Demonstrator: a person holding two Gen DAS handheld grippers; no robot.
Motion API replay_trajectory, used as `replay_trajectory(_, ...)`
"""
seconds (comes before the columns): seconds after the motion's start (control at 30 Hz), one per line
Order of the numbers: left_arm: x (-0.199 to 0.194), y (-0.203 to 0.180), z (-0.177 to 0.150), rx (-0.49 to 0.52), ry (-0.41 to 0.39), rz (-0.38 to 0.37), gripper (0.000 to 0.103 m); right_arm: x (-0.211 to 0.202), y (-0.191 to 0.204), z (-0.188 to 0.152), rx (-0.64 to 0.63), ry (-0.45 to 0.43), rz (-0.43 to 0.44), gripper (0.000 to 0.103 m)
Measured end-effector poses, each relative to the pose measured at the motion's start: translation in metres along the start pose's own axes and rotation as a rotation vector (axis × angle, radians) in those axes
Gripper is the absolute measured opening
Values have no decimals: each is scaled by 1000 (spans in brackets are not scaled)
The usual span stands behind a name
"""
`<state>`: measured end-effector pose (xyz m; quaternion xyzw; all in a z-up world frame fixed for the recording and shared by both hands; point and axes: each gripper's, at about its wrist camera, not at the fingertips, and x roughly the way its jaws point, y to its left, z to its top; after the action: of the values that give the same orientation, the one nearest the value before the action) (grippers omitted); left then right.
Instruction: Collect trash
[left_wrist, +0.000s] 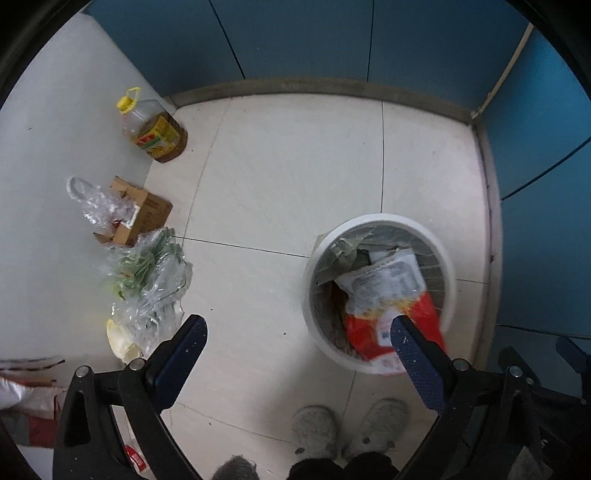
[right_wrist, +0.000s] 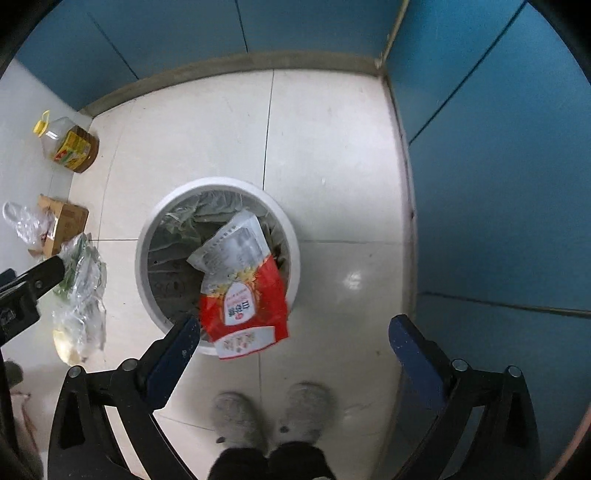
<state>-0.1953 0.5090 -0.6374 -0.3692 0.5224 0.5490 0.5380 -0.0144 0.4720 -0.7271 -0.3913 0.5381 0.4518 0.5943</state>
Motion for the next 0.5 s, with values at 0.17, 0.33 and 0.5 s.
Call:
replay_trajectory(0.17, -58, 7, -17, -24, -41, -4, 102, -51, -5, -13, -27, -40, -2, 103)
replay_trajectory(0.33, -124, 18, -36, -59, -70, -31, 102, -129, -15, -33, -43, -89, 8, 103)
replay_trajectory(0.5, -210, 39, -61, -79, -124, -59, 102, -224, -18, -59, -50, -152, 20, 103)
